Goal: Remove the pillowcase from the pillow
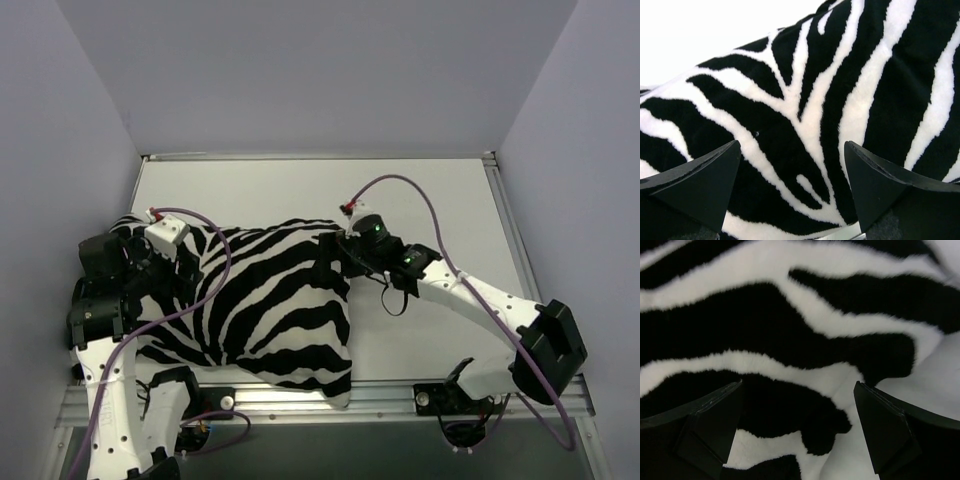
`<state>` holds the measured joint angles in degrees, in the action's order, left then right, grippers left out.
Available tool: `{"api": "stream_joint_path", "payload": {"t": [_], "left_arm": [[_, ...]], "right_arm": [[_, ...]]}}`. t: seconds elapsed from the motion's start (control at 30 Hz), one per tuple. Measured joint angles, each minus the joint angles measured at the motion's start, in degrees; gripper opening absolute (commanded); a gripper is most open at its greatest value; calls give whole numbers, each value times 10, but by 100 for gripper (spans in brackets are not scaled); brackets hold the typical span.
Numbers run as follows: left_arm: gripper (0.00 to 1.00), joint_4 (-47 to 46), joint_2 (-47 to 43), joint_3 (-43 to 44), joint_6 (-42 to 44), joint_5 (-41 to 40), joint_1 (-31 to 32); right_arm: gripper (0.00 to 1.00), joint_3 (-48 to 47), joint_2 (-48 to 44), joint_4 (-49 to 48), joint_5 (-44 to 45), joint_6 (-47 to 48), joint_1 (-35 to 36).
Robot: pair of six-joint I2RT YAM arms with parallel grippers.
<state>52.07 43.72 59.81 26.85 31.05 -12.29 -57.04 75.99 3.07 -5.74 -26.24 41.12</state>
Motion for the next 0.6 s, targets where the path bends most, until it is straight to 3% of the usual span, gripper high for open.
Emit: {"api": "stream_joint_path", "payload": {"t": [0.17,0.23,0.33,0.37,0.43,0.6], "left_arm": [[94,16,-2,0,0,-10,2],[94,18,-4,0,0,-13,2],[94,18,-8,0,0,-18,2],[94,18,-9,0,0,-19,2],[94,18,-11,2,0,-22,2],[94,20,-12,6,0,-25,2]], "right_arm": [[99,53,59,-44,-63,-45,35],[92,64,80,-72,-82,-60,38],[56,68,89,-97,-102,-75,28],[29,68,89,-102,-108,-79,21],[3,68,88,-111,-131,-90,-2],[0,60,57,-95,-174,-105,-102]]}}
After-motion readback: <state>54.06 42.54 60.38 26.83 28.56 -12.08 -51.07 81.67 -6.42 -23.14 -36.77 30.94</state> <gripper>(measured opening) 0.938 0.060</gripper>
